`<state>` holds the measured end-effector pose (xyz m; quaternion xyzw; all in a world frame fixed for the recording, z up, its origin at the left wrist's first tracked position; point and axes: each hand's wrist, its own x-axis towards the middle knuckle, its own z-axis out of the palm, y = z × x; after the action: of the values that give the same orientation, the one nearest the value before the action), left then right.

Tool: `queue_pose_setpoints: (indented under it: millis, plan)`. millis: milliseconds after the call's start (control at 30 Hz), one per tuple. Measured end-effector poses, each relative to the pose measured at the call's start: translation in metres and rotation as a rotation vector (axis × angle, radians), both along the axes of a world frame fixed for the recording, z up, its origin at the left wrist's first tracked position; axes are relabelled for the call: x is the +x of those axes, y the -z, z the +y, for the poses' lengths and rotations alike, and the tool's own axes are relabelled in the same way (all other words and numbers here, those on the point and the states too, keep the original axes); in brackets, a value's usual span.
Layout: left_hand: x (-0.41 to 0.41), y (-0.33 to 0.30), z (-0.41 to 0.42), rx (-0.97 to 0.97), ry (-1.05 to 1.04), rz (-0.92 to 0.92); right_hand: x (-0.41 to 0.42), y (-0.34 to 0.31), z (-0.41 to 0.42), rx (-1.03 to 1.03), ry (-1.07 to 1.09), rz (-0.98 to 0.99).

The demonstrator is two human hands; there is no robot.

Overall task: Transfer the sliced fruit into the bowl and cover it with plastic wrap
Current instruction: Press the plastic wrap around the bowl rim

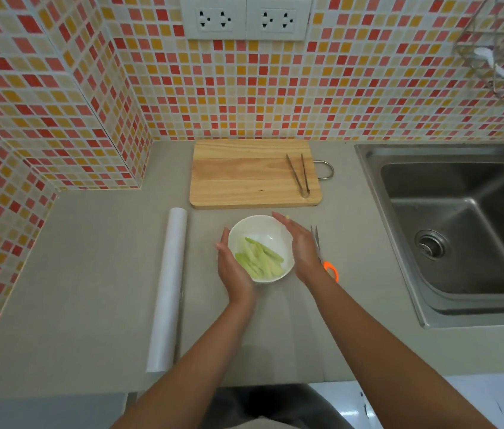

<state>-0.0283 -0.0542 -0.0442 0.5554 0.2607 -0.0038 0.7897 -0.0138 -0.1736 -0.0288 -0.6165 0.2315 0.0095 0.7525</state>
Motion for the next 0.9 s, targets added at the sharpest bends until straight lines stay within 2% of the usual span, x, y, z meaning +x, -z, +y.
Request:
queue_pose_setpoints:
  millis: [133,267,567,700,900]
  plan:
    - [0.014,-0.002,-0.002,-0.128,-0.017,0.004,-0.009,0.011,0.003,0.015,0.055,-0.029]
    - [0.02,0.002,-0.003,-0.172,-0.006,-0.006,-0.011,0.017,0.007,0.025,0.113,-0.056]
    - [0.038,0.005,0.017,-0.111,0.286,-0.033,-0.025,0.017,0.011,0.035,0.292,-0.058]
    - [0.029,0.009,0.021,-0.136,0.139,-0.054,-0.015,0.007,0.001,0.077,0.347,-0.043]
    - [0.011,0.012,0.001,-0.201,0.063,0.002,-0.017,0.018,0.007,0.199,0.22,-0.005]
